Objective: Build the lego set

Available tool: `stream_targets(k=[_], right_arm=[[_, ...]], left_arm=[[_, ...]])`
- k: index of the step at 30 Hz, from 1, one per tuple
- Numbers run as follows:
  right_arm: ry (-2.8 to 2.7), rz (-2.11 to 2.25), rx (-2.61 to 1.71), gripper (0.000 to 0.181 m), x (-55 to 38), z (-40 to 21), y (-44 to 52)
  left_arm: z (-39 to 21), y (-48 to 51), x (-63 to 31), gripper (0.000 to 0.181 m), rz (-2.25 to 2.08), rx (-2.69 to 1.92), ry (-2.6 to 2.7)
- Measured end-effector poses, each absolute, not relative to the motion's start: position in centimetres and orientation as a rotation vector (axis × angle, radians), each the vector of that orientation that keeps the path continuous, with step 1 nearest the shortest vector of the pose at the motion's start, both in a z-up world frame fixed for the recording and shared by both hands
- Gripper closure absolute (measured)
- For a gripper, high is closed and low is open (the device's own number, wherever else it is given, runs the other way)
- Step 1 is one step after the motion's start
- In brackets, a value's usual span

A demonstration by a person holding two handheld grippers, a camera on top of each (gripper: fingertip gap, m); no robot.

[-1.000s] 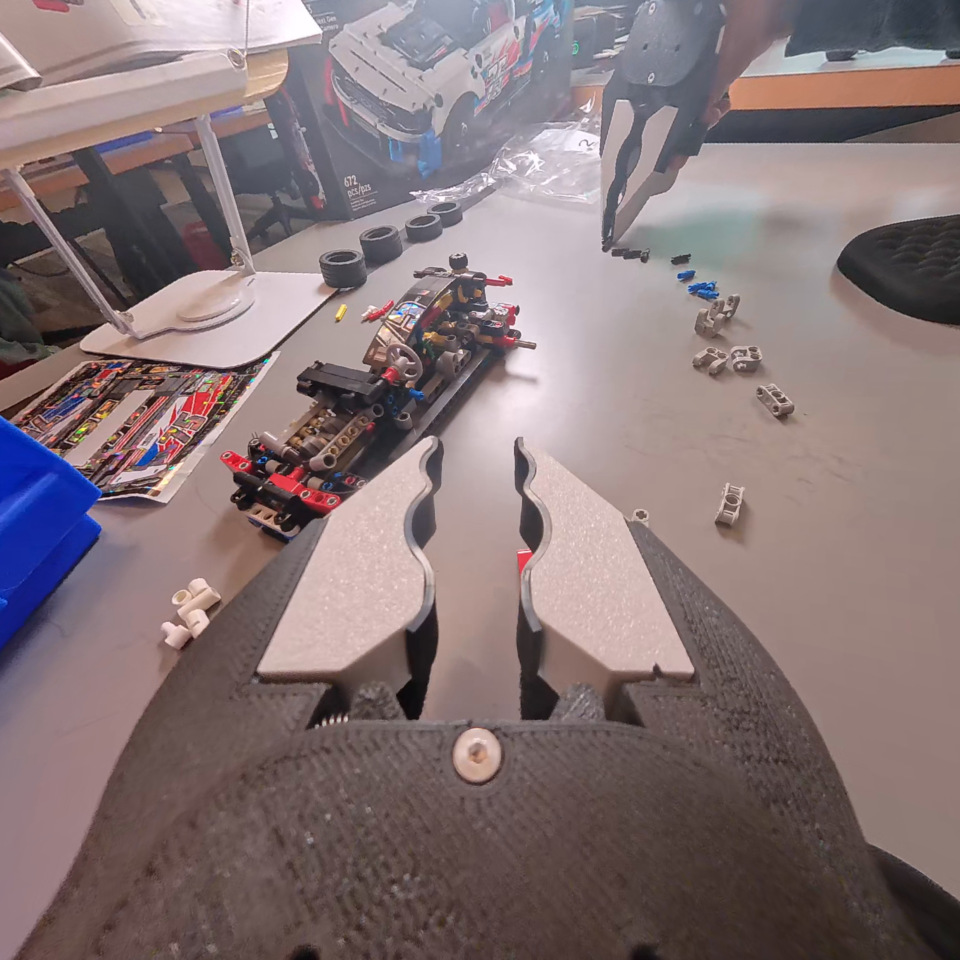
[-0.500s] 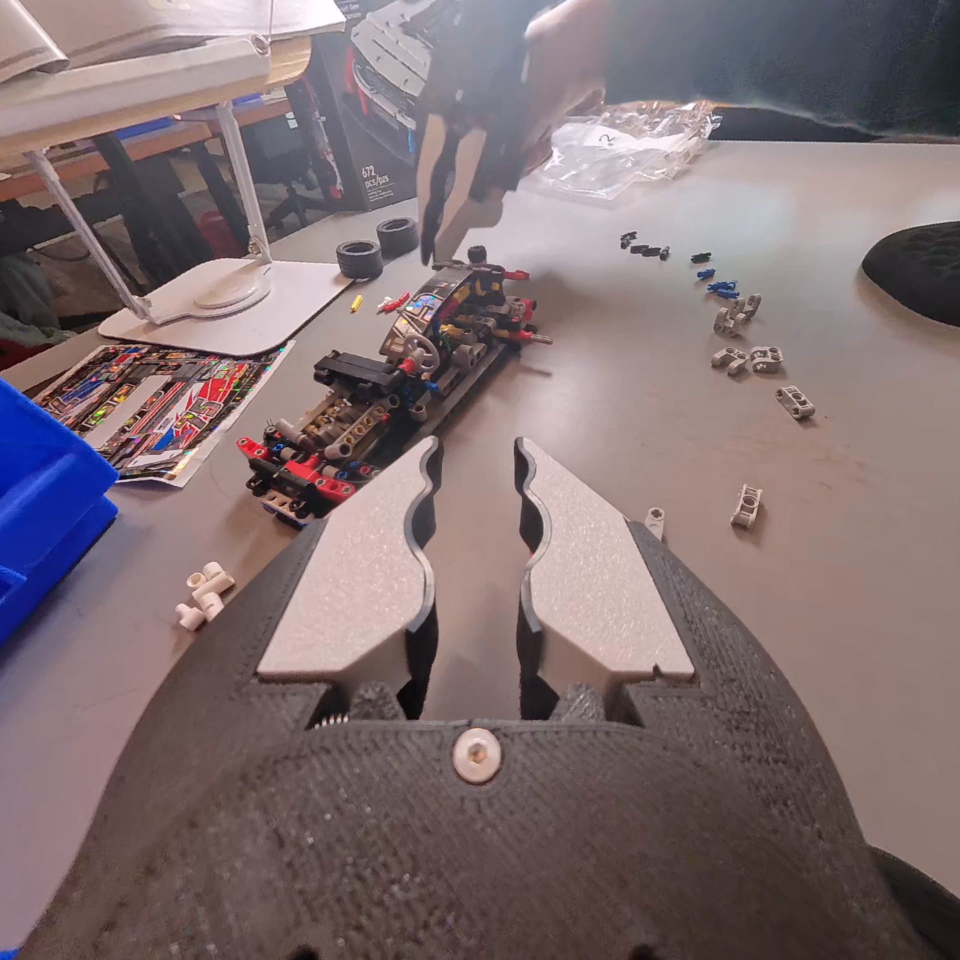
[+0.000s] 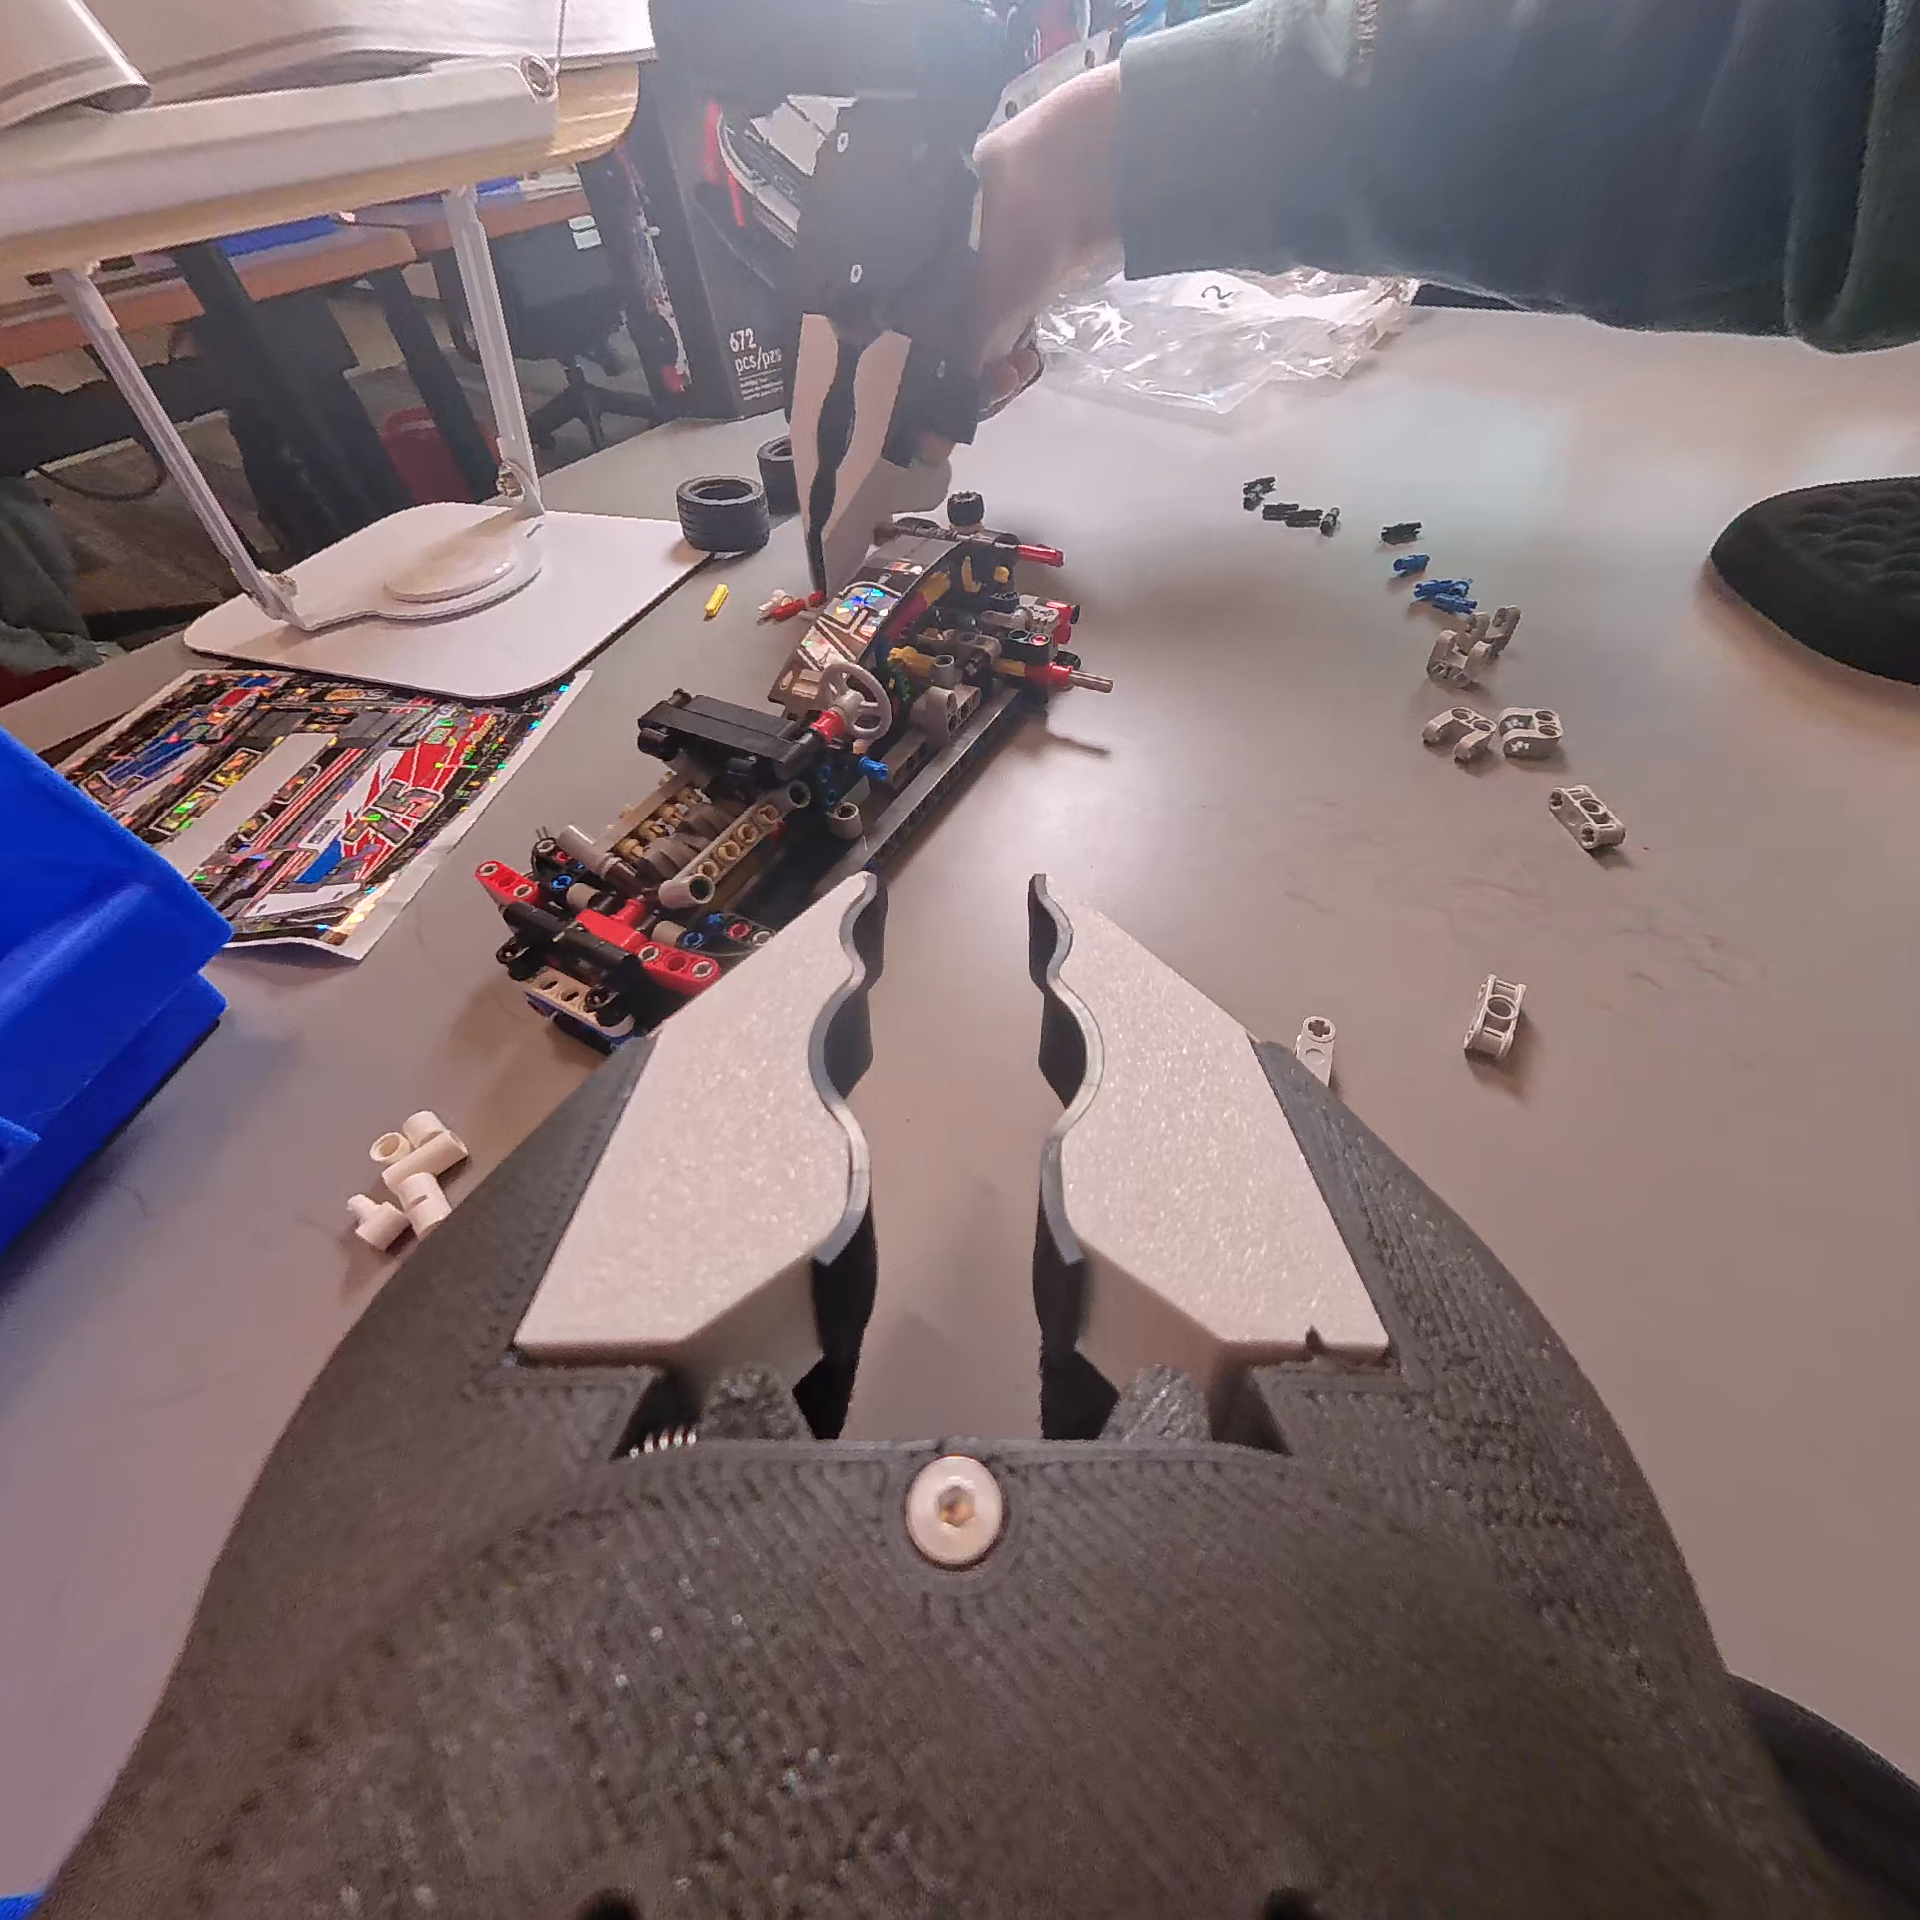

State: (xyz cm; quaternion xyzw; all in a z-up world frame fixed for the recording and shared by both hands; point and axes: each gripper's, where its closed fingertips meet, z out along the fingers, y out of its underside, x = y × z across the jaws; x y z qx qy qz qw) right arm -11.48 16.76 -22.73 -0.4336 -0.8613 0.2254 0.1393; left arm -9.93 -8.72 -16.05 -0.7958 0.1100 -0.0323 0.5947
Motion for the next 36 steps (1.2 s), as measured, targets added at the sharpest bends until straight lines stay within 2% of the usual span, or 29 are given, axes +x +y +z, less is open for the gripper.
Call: stream_targets(k=[8, 16, 36], right_arm=[[-2.427, 0.664, -1.305, 0.179, -3.7, -20.7, 17.3], [-2.394, 0.624, -1.407, 0.179, 3.8, -21.5, 17.6], [-2.554, 0.649, -1.166, 0.179, 4.8, -22.6, 8.5]], left_arm=[[-16.0, -8.7, -9.6, 0.156, -0.076, -1.847, 0.274], [-16.4, -8.6, -9.4, 0.156, -0.061, -1.862, 0.293], [-16.4, -8.6, -9.9, 0.156, 0.0, -1.867, 0.287]])
